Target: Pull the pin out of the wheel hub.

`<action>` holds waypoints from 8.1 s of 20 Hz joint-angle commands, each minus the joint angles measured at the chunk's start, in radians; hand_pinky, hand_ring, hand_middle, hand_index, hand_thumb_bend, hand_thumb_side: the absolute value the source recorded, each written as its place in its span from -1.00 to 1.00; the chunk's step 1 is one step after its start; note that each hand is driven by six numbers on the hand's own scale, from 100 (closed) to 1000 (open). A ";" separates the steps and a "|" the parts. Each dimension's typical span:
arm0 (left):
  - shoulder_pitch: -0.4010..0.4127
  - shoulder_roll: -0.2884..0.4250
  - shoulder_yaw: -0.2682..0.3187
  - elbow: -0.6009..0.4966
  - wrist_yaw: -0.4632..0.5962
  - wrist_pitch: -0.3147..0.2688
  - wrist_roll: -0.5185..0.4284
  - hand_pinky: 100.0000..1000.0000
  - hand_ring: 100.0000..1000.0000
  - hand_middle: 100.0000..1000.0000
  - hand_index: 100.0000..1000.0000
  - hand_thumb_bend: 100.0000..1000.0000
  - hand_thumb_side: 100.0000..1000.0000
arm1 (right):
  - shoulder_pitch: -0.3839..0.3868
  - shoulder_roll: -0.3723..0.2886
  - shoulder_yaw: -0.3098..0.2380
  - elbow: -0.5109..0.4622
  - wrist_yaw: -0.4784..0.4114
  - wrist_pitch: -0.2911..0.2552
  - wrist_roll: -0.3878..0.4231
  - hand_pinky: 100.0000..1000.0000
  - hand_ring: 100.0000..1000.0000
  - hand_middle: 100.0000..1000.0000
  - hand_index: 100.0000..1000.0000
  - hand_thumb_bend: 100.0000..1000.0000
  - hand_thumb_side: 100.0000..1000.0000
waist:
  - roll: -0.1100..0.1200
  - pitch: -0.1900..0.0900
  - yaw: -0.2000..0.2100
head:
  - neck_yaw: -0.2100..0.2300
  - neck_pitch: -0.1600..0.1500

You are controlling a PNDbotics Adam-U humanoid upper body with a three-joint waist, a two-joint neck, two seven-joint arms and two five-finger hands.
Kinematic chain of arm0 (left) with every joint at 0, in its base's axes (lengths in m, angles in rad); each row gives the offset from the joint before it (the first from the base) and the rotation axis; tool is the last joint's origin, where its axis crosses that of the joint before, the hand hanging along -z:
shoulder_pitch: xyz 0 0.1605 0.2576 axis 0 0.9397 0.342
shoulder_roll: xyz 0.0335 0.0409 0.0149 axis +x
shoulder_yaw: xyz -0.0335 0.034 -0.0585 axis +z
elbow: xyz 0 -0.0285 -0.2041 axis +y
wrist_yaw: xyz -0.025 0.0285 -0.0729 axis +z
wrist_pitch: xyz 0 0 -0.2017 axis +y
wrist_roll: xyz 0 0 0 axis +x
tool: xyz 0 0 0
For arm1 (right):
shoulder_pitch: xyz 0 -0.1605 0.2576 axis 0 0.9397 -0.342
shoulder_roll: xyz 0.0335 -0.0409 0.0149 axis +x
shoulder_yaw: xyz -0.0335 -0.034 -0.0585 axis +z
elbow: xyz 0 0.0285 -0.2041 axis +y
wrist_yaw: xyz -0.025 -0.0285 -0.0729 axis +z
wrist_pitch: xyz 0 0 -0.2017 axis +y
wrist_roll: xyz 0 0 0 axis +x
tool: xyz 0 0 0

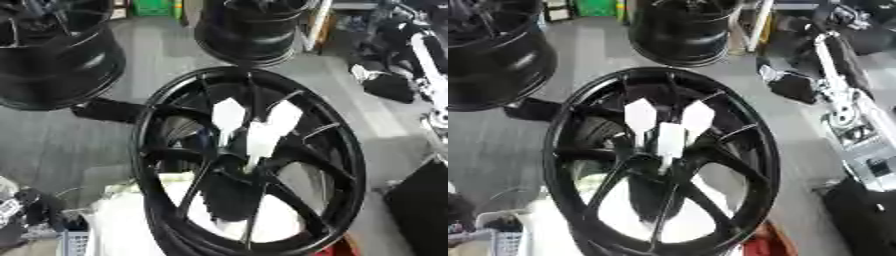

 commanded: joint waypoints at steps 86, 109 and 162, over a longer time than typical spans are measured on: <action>-0.022 0.016 -0.030 -0.014 -0.006 -0.014 0.001 0.01 -0.14 -0.15 0.21 -1.00 1.00 | -0.420 -0.379 0.503 0.074 0.105 0.069 1.045 0.29 0.12 0.52 0.70 -0.94 -1.00 | -0.015 0.003 0.050 | -0.029 -0.003; -0.020 0.015 -0.028 -0.014 -0.006 -0.012 0.001 0.01 -0.14 -0.15 0.21 -1.00 1.00 | -0.432 -0.383 0.426 0.005 0.054 0.130 1.015 0.12 -0.11 -0.15 0.09 -1.00 -1.00 | -0.016 0.000 0.044 | -0.025 -0.003; -0.008 -0.004 0.014 -0.021 0.005 0.001 0.001 0.01 -0.14 -0.15 0.21 -1.00 1.00 | 0.167 0.326 -0.313 0.286 -0.276 -0.014 -0.769 0.00 0.03 0.42 0.74 -0.86 -0.43 | 0.014 -0.006 -0.014 | 0.022 -0.003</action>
